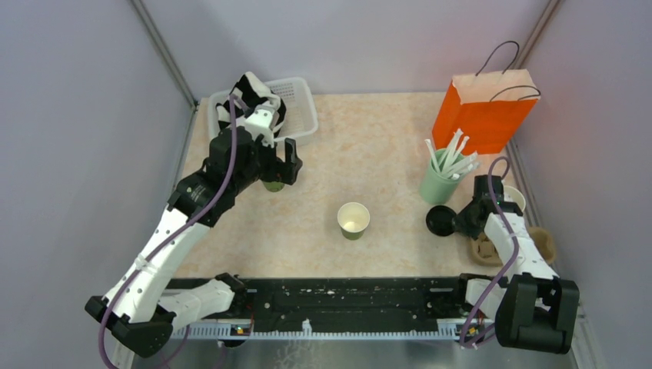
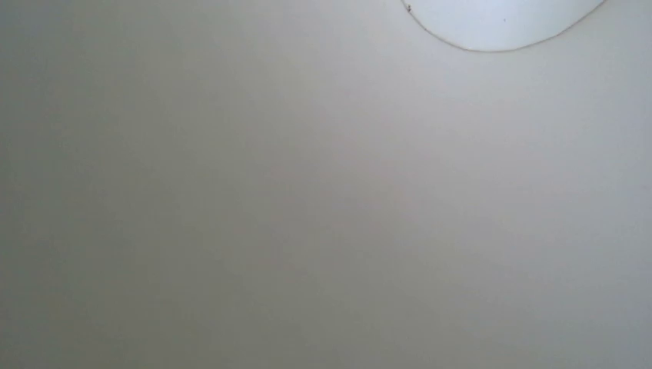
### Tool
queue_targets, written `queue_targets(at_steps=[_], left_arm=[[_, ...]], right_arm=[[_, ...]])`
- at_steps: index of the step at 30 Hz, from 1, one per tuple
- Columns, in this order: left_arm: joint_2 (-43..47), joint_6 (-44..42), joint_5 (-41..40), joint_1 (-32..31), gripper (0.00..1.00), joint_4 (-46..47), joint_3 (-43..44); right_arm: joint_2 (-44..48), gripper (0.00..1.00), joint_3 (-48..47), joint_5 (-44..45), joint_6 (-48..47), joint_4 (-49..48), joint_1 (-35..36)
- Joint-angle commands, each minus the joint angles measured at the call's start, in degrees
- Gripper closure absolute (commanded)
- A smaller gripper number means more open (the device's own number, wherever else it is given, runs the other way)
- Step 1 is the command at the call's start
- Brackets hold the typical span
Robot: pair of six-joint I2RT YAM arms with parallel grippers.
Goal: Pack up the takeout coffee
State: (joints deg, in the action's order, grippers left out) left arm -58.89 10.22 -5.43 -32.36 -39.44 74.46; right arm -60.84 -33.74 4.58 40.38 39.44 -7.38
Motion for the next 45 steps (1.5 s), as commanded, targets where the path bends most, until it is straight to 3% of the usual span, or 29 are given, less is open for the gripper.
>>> queue_targets(at_steps=[1,8,17,23,28,34,38,42,45], left_arm=[[-0.2,-1.1,-0.7,-0.5,0.02,2.4,1.6],[-0.6,-0.8,-0.5,-0.6,0.02,2.5,1.6],[-0.4,-0.6,-0.3,-1.0,0.02,2.5,1.7],[-1.7,-0.3,2.3,-1.0,0.02,1.8,3.7],[-8.2,5.5,14.1,-0.7,0.02,-0.7,10.2],[-18.0,16.9,34.1,-0.8,0.1,1.2,15.4],[-18.0,23.7,30.3,-0.9,0.16,1.8,13.2],[-17.8,25.0,26.0,-1.0,0.18,-2.4,11.7],[-17.3,24.9,23.7,-1.5,0.27,-3.7,10.3]], right_arm=[[1.2,1.0,-3.1,-0.3,-0.8,3.0,-0.6],[7.0,1.0,-9.9,-1.0,0.7,13.3,-0.6],[5.5,1.0,-11.4,-3.3,-1.8,12.7,-0.6],[8.7,1.0,-19.6,-8.4,-9.6,19.7,1.8],[8.2,1.0,-29.9,-9.5,-9.8,22.2,17.0],[-6.7,1.0,-44.6,-0.7,-11.2,17.7,41.0],[-16.9,1.0,-52.7,2.5,-13.5,18.2,47.5],[-22.8,1.0,-58.2,3.6,-15.4,19.1,50.6],[-25.5,1.0,-60.6,4.1,-15.5,20.4,52.2]])
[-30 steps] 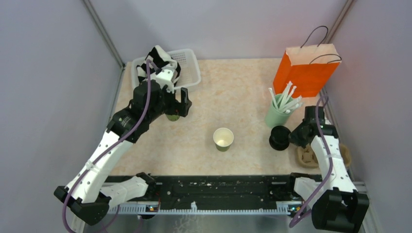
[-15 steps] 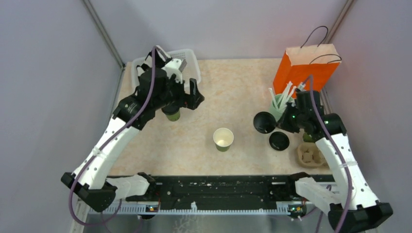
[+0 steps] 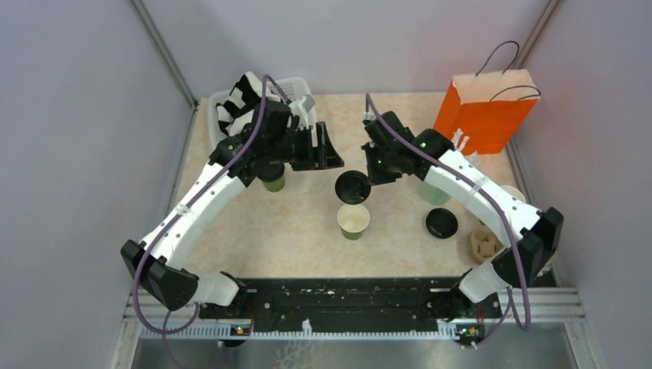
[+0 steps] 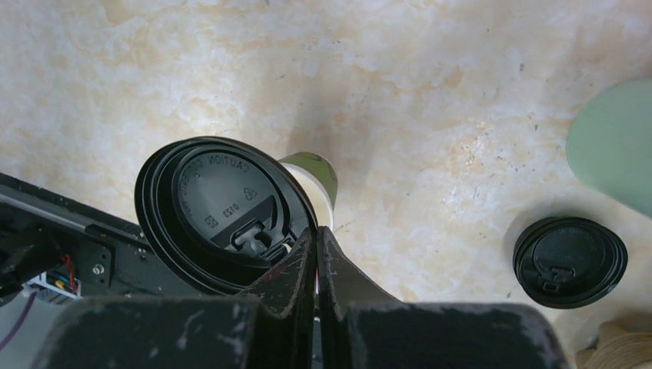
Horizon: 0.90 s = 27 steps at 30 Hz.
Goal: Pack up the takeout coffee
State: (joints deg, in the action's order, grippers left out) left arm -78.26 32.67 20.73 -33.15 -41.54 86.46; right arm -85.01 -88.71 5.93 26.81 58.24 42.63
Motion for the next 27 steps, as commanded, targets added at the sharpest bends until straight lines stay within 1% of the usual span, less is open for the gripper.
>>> queue_targets(at_steps=[1,6,10,14,21,24,27], left_arm=[[2.0,2.4,-3.1,-1.0,0.3,-2.0,-2.2],[-1.0,1.1,-5.9,-3.5,0.43,-5.9,-1.5],[-2.8,0.0,-9.4,-5.5,0.48,-7.9,-0.2],[-4.3,-0.1,-10.2,-6.4,0.61,-8.1,-0.2],[-5.6,0.1,-12.9,-7.6,0.74,-8.7,0.3],[-6.0,0.2,-13.0,-7.9,0.83,-8.7,0.4],[-6.1,0.5,-13.2,-7.9,0.89,-8.6,0.6]], right_arm=[[-1.5,1.0,-6.0,2.8,-1.7,1.7,2.5],[-1.4,1.0,-6.2,2.7,-1.5,1.9,2.5],[-1.6,1.0,-6.9,2.0,-2.0,1.8,2.5],[-1.7,1.0,-7.2,1.9,-2.5,2.2,2.5],[-1.2,1.0,-6.5,1.4,-2.8,2.1,2.5],[-1.0,1.0,-6.6,1.5,-3.1,2.0,2.5],[-0.8,1.0,-7.0,1.3,-3.4,2.1,2.5]])
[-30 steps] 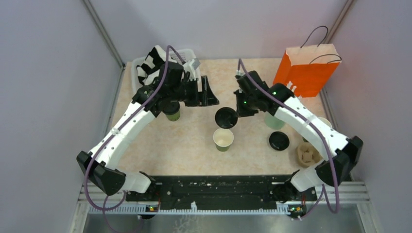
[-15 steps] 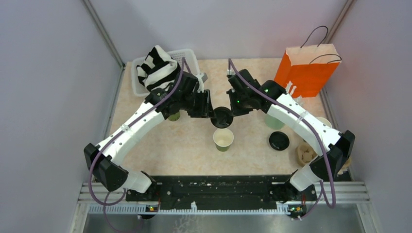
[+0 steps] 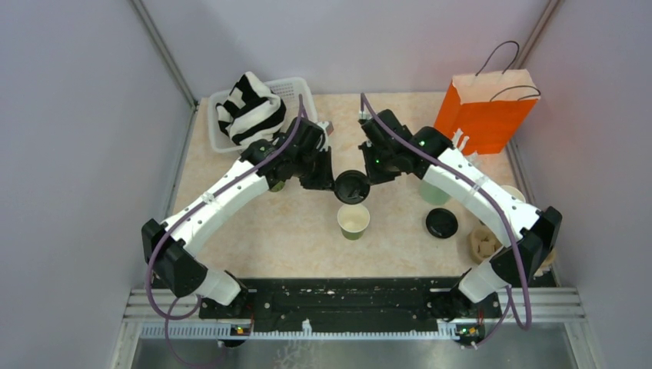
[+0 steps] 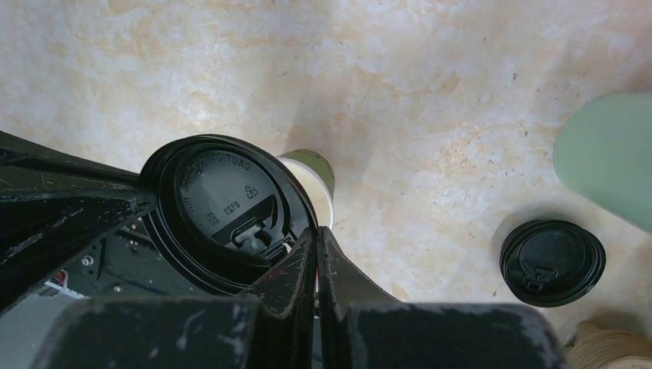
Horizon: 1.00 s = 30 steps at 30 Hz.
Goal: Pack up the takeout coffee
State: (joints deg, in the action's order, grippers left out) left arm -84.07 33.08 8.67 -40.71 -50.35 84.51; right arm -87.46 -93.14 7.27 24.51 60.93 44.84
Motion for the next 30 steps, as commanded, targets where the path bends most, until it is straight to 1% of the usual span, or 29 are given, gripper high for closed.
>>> queue_targets(at_steps=[1,3,5,7,8,10,11,12,13,14,15,16,18,19,22,23,25,27,30], left_arm=[[-0.3,0.1,-1.1,-0.4,0.91,0.4,2.6],[-0.2,0.3,-1.0,-0.3,1.0,0.8,2.5],[0.1,0.8,-0.3,-0.3,1.0,2.2,2.3],[0.6,1.4,1.6,0.2,1.0,3.8,1.9],[1.0,1.8,3.5,0.8,1.0,4.9,1.6],[2.5,3.5,8.2,2.6,1.0,8.0,0.5],[3.6,4.5,11.2,3.9,1.0,10.9,-0.7],[5.1,6.0,15.8,5.4,1.0,14.5,-2.7],[6.8,9.0,21.3,7.5,1.0,20.2,-5.4],[8.8,13.1,29.0,10.5,1.0,27.6,-9.4],[11.0,19.2,34.5,12.6,1.0,36.8,-14.2],[13.0,26.1,38.2,14.4,1.0,48.7,-19.3],[15.3,38.9,41.9,16.5,1.0,68.0,-26.6],[15.3,42.9,43.0,16.8,1.0,74.7,-28.2],[13.7,51.6,45.8,16.9,1.0,89.1,-28.7],[13.2,55.3,46.2,16.9,1.0,95.5,-28.8],[12.5,59.2,46.1,16.8,1.0,102.0,-28.5],[11.8,61.7,45.8,16.8,1.0,106.4,-27.9],[10.5,64.1,45.9,16.8,1.0,109.7,-26.7]], right_arm=[[1.8,1.0,-2.5,-0.4,-1.2,-0.8,0.3],[2.4,1.0,-2.7,-1.3,-1.6,-1.2,0.3],[3.3,0.91,-3.3,-1.8,-1.9,-1.2,0.3],[4.5,0.64,-4.6,-1.9,-3.0,-0.8,0.1],[5.3,0.53,-5.1,-2.3,-3.5,-0.7,-0.4],[9.0,0.3,-5.0,-6.3,-4.5,-2.0,-3.5],[10.9,0.24,-4.3,-10.6,-4.8,-3.3,-5.6],[13.1,0.19,-3.2,-15.5,-5.0,-5.2,-8.4],[15.6,0.15,-1.9,-20.2,-5.2,-7.4,-10.8],[17.7,0.12,-0.4,-25.1,-5.4,-9.9,-12.9],[19.9,0.07,0.9,-29.3,-5.4,-12.5,-14.5],[21.8,0.03,1.9,-32.9,-5.1,-15.2,-15.5],[23.9,0.01,2.8,-39.7,-3.0,-20.0,-16.8],[24.1,0.01,2.6,-42.7,-1.4,-22.4,-16.9],[22.8,0.01,1.6,-49.8,5.7,-29.6,-16.9],[22.2,0.01,1.7,-51.6,8.5,-33.4,-16.9],[21.3,0.01,3.0,-55.7,13.7,-40.5,-16.9],[20.9,0.01,4.8,-56.6,17.7,-45.8,-16.9],[19.3,0.01,6.1,-57.3,20.5,-49.1,-16.6]])
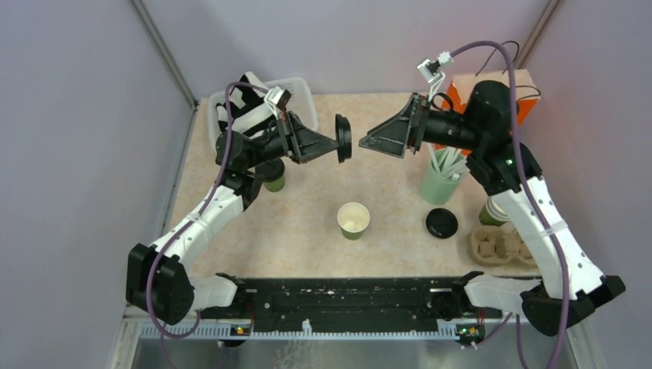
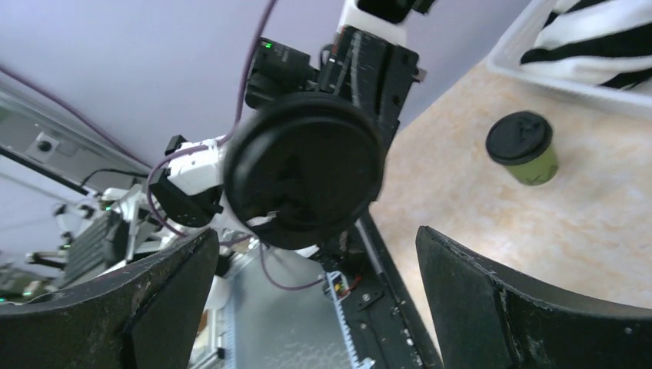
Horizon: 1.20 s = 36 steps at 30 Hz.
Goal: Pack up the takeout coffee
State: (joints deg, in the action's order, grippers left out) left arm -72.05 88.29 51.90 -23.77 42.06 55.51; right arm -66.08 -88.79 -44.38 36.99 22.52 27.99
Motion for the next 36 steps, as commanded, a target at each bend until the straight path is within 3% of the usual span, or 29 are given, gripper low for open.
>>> queue_targets(at_steps=[1,14,36], left_arm=[[-1.8,9.1,2.5,-0.1,1.0,17.4,2.6],[-2.6,9.1,3.0,-0.2,1.0,17.3,3.1],[-4.0,10.5,3.7,-0.2,1.0,19.5,2.8]], right_arm=[[-2.7,0.01,1.7,-6.0,8.7,-11.6,0.7],[-3.5,0.01,4.8,-5.3,13.9,-22.1,4.8],[-5.3,0.02,4.6,-3.3,12.4,-20.2,5.6]])
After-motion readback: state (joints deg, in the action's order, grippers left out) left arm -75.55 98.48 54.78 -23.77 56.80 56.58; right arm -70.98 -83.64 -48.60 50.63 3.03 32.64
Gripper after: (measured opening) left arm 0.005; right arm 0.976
